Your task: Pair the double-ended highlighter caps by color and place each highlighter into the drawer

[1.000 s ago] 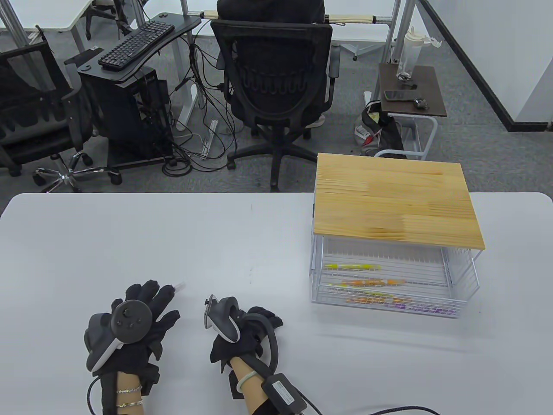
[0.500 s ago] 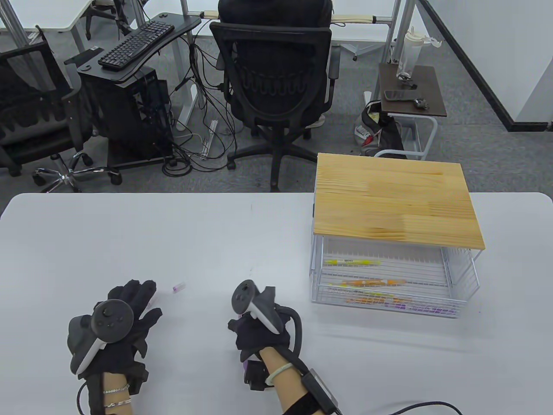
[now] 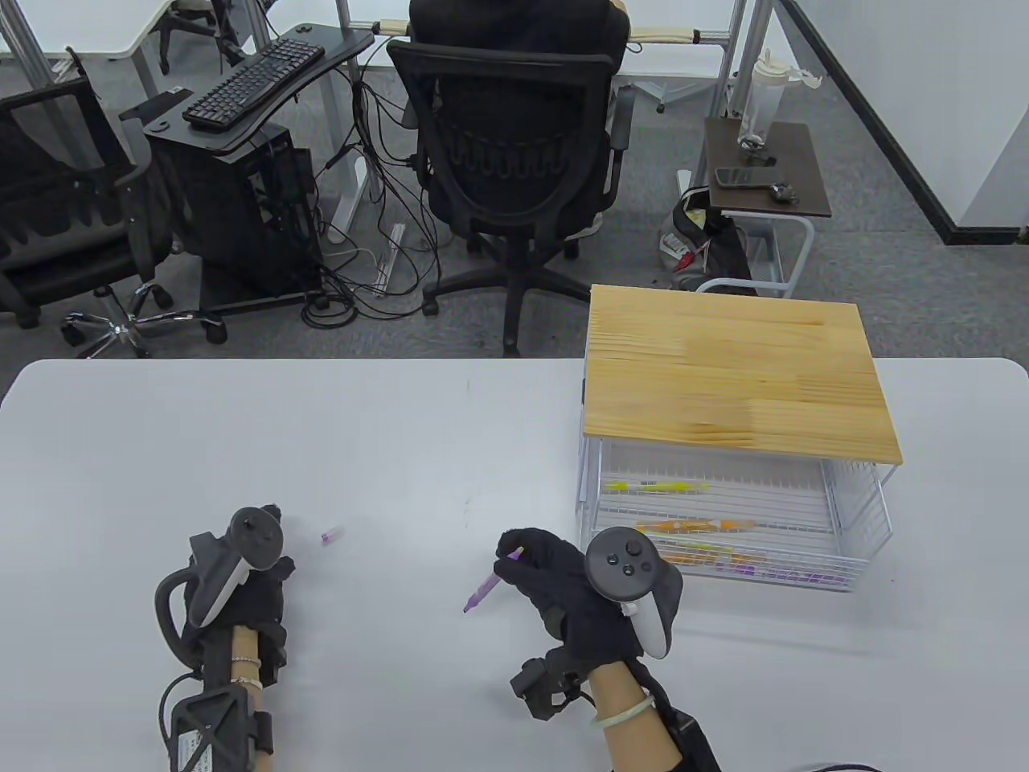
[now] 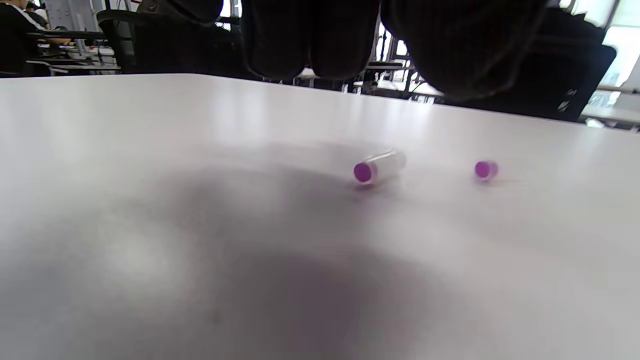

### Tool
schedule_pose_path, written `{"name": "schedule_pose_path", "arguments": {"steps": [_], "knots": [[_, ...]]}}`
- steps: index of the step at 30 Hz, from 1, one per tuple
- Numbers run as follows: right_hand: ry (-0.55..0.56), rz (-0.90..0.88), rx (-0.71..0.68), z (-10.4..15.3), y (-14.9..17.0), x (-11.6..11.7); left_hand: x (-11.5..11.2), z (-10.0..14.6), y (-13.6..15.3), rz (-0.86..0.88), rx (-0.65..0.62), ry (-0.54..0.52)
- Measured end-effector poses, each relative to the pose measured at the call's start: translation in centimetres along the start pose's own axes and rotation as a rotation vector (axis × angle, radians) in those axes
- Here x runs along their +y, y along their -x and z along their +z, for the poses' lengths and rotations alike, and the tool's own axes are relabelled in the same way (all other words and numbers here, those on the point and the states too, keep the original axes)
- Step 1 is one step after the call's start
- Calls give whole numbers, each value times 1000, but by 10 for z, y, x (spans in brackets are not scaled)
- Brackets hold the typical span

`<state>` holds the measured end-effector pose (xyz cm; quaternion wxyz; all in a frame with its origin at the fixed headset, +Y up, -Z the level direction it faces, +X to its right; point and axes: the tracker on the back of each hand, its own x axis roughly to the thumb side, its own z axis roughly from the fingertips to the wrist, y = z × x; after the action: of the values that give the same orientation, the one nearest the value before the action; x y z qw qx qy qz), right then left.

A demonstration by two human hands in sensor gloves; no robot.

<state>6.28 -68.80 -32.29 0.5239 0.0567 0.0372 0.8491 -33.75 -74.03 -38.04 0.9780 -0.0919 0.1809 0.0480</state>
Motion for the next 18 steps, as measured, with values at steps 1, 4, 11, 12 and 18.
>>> {"name": "schedule_pose_path", "arguments": {"steps": [1,4,11,12,18], "knots": [[-7,-1,-13,0,-1,-2,-2,-6,-1,-31,30,56],[-36,-19,-40,0,-2,-2,-8,-20,-2,-8,71,97],[-86,-40,-64,-2,-2,0,-22,-40,-8,-50,78,106],[-93,-41,-60,-3,-1,2,-23,-42,-11,-65,82,110],[-114,-26,-35,-8,5,9,-20,-44,-19,-95,109,69]]}}
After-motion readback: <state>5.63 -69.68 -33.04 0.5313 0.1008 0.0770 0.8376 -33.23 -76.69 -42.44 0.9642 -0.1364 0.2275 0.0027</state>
